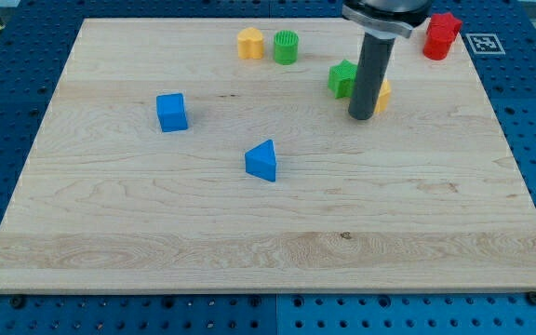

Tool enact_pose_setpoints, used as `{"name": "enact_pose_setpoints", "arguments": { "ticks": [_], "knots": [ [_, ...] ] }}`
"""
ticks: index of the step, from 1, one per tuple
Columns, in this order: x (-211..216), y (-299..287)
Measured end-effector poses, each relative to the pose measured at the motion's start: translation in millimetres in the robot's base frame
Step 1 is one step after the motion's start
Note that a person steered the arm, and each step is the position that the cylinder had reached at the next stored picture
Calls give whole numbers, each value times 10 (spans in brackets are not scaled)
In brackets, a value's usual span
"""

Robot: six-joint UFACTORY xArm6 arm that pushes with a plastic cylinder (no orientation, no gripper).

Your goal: Move the yellow hexagon away from the yellow heart

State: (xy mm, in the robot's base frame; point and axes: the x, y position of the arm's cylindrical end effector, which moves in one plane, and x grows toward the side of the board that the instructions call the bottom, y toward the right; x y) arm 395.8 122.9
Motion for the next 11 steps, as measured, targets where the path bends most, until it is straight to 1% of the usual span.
{"name": "enact_pose_setpoints", "arguments": {
  "ticks": [4,5,6,9,10,11],
  "knots": [
    [-672,3],
    [-719,125],
    [-742,403],
    [-833,976],
    [-833,1118],
    [-802,1133]
  ]
}}
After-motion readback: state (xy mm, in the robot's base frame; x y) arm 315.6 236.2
